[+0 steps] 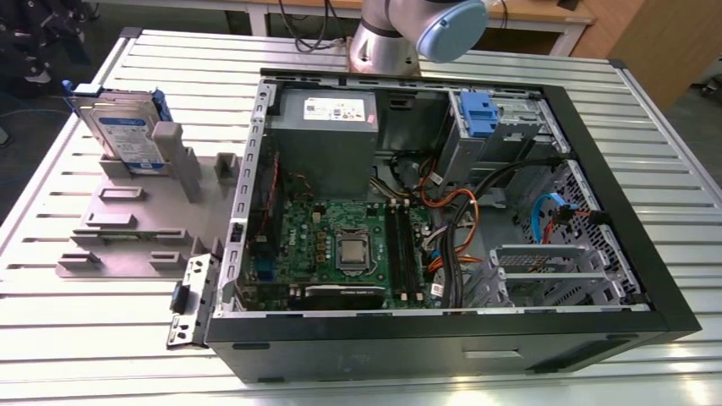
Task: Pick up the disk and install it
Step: 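Pick up the disk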
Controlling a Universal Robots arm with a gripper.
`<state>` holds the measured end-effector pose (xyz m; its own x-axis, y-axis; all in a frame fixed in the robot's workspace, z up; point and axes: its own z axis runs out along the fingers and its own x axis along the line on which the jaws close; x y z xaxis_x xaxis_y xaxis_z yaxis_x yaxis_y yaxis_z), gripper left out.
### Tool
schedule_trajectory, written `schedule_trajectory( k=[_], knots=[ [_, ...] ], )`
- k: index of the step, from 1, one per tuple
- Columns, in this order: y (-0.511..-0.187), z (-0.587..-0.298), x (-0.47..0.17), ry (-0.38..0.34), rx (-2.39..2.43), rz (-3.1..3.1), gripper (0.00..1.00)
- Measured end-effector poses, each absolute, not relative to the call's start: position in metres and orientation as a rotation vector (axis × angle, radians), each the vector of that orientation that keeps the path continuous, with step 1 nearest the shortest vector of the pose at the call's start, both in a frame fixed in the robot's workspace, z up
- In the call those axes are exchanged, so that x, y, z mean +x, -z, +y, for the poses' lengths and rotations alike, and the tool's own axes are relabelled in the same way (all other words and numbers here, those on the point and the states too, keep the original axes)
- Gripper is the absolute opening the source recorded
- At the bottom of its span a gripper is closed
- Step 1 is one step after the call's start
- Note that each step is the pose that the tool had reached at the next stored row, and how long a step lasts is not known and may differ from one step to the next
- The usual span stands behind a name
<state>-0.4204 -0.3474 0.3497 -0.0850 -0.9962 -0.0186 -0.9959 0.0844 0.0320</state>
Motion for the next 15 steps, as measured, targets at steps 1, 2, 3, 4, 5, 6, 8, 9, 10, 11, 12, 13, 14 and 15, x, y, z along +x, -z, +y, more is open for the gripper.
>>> schedule_trajectory(
  k=[1, 2, 3, 4, 5, 6, 8, 9, 10, 11, 12, 13, 14, 15],
  knots=[
    [-0.3495, -0.3467, -0.4204, 0.057, 2.12, -2.307, 0.65],
    [-0.3491, -0.346, -0.4203, 0.056, 2.119, -2.307, 0.65],
    [-0.3485, -0.3454, -0.4204, 0.053, 2.119, -2.306, 0.65],
    [-0.3477, -0.345, -0.4204, 0.049, 2.118, -2.306, 0.65],
    [-0.347, -0.3446, -0.4204, 0.045, 2.117, -2.305, 0.65],
    [-0.3462, -0.3444, -0.4204, 0.04, 2.116, -2.304, 0.65],
    [-0.3447, -0.3441, -0.4203, 0.024, 2.115, -2.303, 0.65],
    [-0.344, -0.3441, -0.4204, 0.015, 2.115, -2.303, 0.65],
    [-0.3433, -0.3441, -0.4204, 0.007, 2.114, -2.302, 0.65],
    [-0.3428, -0.3441, -0.4205, -0.001, 2.114, -2.302, 0.65],
    [-0.3423, -0.3441, -0.4205, -0.007, 2.114, -2.302, 0.65],
    [-0.3416, -0.3442, -0.4204, -0.009, 2.115, -2.303, 0.65],
    [-0.341, -0.3442, -0.4204, -0.009, 2.115, -2.303, 0.65],
    [-0.3402, -0.3442, -0.4205, -0.009, 2.115, -2.303, 0.65]
  ],
)
